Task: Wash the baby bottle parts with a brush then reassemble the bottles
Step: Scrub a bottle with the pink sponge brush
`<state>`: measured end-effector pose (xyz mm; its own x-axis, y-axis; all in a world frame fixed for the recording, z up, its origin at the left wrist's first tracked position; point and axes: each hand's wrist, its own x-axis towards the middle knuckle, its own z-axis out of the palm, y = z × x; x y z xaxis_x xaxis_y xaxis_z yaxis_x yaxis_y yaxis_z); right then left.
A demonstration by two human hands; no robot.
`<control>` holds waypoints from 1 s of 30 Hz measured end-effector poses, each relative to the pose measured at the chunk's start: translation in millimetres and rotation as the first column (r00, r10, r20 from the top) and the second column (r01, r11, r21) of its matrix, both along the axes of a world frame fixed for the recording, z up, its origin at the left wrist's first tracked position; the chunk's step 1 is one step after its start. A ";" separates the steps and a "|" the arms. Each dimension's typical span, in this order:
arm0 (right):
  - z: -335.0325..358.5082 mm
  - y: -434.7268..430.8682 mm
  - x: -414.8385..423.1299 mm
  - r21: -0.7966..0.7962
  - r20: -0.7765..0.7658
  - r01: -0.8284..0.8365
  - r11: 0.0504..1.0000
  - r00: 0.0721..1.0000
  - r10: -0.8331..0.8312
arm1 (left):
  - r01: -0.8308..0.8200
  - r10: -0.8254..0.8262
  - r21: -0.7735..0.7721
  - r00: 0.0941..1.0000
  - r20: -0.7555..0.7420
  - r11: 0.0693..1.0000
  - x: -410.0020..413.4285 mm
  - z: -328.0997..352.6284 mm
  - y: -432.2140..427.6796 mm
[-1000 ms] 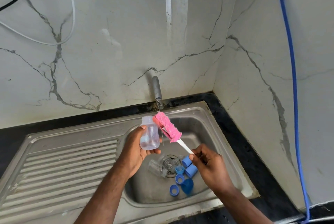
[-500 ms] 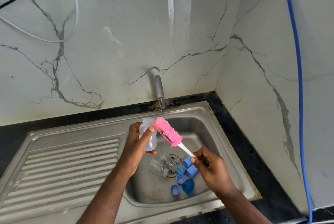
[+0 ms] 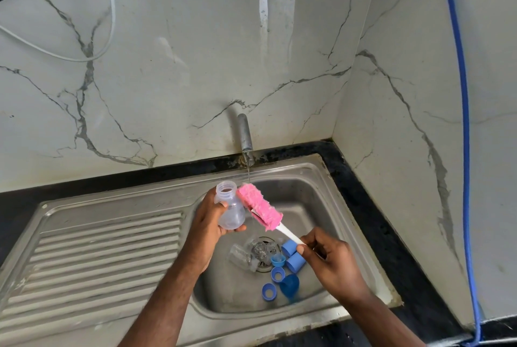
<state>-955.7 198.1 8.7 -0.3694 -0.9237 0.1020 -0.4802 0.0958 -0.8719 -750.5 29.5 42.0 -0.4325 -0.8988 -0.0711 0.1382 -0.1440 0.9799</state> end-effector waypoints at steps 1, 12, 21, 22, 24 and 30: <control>-0.2 -0.3 -1.2 0.009 -0.017 0.007 1.000 1.000 -0.007 | -0.001 0.001 -0.008 1.000 -0.001 1.000 0.6 -0.8 -0.9; 3.5 7.8 -6.7 -0.021 -0.092 0.002 1.000 0.996 -0.004 | 0.075 -0.062 -0.144 0.994 0.091 0.987 9.3 -10.0 -13.5; 6.7 0.1 -8.5 -0.037 -0.178 0.008 0.999 0.984 -0.015 | 0.105 -0.079 -0.175 0.986 0.150 0.979 12.7 -12.4 -16.4; 5.8 2.7 -9.2 -0.030 -0.184 0.001 1.000 0.983 -0.007 | 0.095 -0.071 -0.174 0.988 0.139 0.980 12.3 -11.4 -16.6; 6.4 2.4 -9.4 -0.032 -0.192 0.010 0.999 0.981 -0.016 | 0.126 -0.080 -0.217 0.975 0.206 0.968 8.9 -10.1 -14.9; 10.0 -12.4 -7.4 -0.069 -0.214 0.017 0.997 0.976 -0.032 | 0.164 -0.113 -0.226 0.968 0.224 0.960 -0.2 -15.6 0.0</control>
